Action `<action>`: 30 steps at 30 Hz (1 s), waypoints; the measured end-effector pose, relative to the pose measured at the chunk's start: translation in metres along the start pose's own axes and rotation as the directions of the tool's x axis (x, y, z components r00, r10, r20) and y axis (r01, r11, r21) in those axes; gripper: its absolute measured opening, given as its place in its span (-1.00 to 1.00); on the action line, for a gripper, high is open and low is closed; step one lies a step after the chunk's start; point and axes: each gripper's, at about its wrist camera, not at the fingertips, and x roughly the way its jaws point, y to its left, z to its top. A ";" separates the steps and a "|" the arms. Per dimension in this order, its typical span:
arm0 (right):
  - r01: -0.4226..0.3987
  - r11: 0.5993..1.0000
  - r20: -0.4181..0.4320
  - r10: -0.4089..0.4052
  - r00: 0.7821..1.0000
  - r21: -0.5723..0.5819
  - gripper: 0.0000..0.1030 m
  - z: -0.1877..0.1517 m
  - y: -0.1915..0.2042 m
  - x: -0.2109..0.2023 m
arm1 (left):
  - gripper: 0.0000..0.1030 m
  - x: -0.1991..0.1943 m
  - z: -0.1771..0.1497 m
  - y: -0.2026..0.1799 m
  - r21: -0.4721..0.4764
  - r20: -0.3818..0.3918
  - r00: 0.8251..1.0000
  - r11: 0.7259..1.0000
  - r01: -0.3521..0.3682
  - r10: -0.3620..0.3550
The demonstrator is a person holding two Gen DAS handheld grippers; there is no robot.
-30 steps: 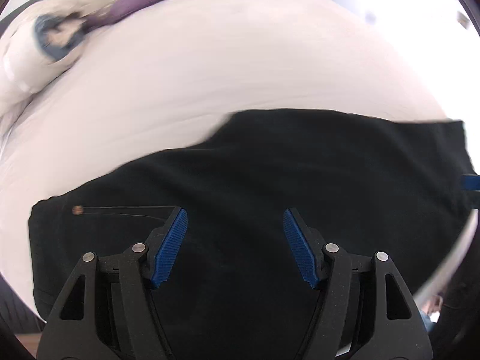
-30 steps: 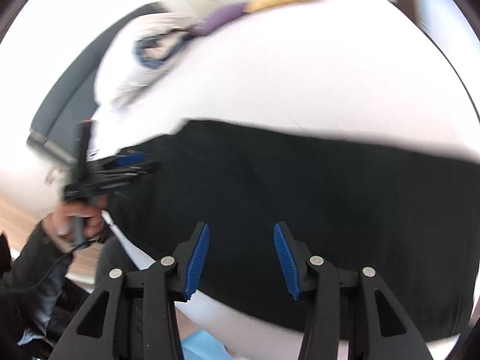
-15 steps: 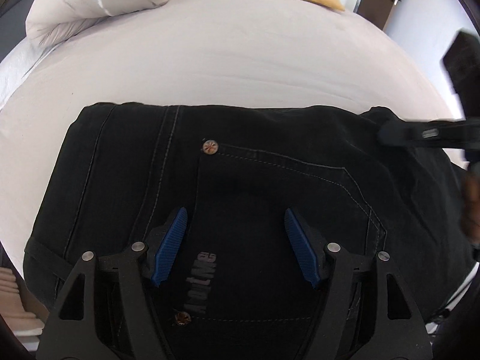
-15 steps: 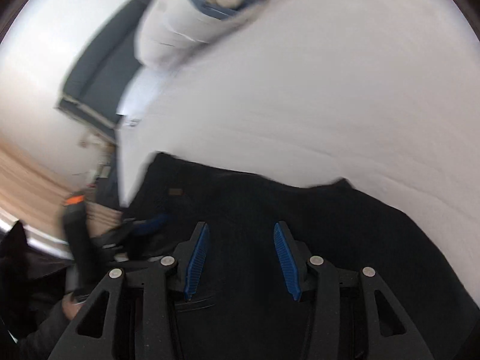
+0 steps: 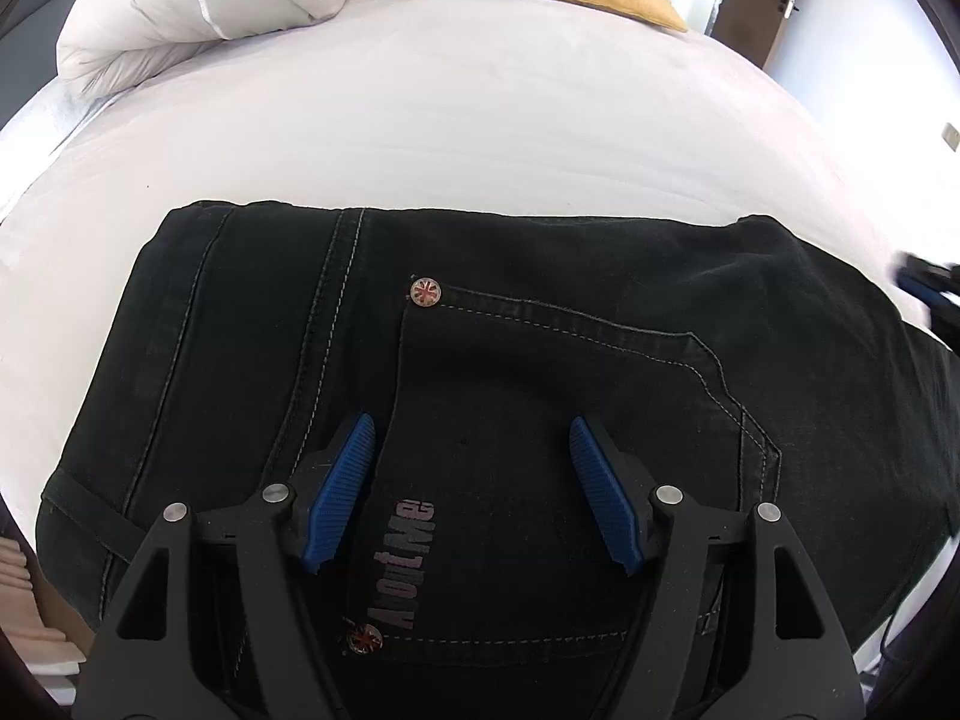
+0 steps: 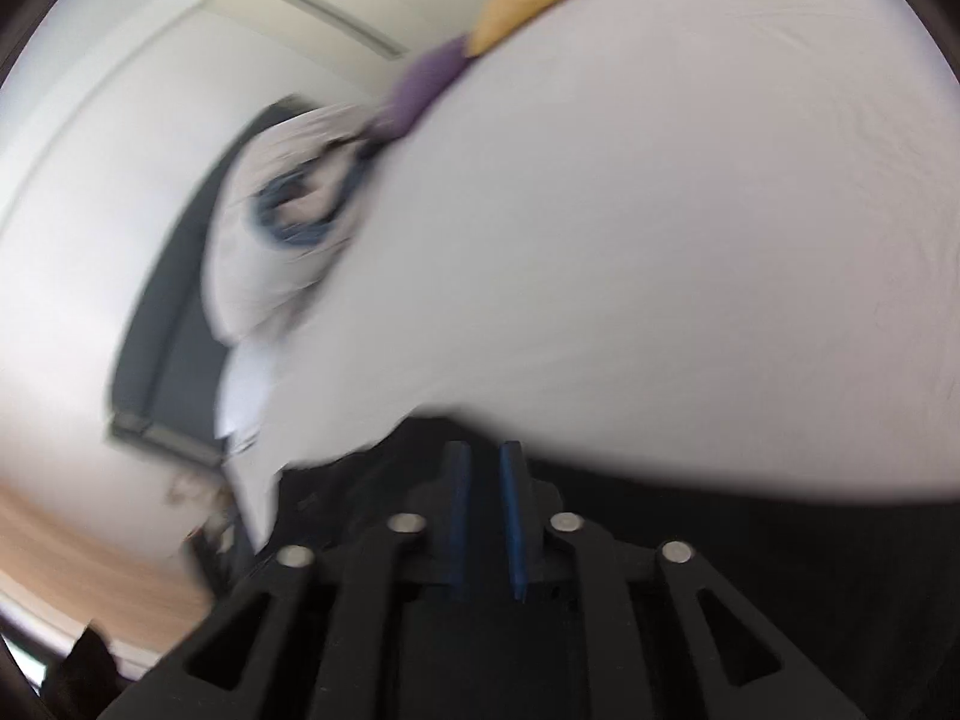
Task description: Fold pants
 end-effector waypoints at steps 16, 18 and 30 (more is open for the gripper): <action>0.242 0.927 0.249 -0.316 0.916 0.285 -0.99 -0.095 -0.175 -0.241 | 0.39 0.025 0.040 -0.025 0.029 -0.121 0.988 0.996 -0.088 0.090; 0.270 0.901 0.287 -0.372 0.883 0.339 -0.81 -0.104 -0.178 -0.276 | 0.39 0.024 0.044 -0.029 0.012 -0.136 0.986 0.995 -0.095 0.096; -0.116 0.938 0.275 0.023 0.961 0.327 -0.60 -0.156 -0.146 -0.206 | 0.36 -0.013 0.049 -0.208 0.108 -0.029 0.991 0.985 0.134 -0.132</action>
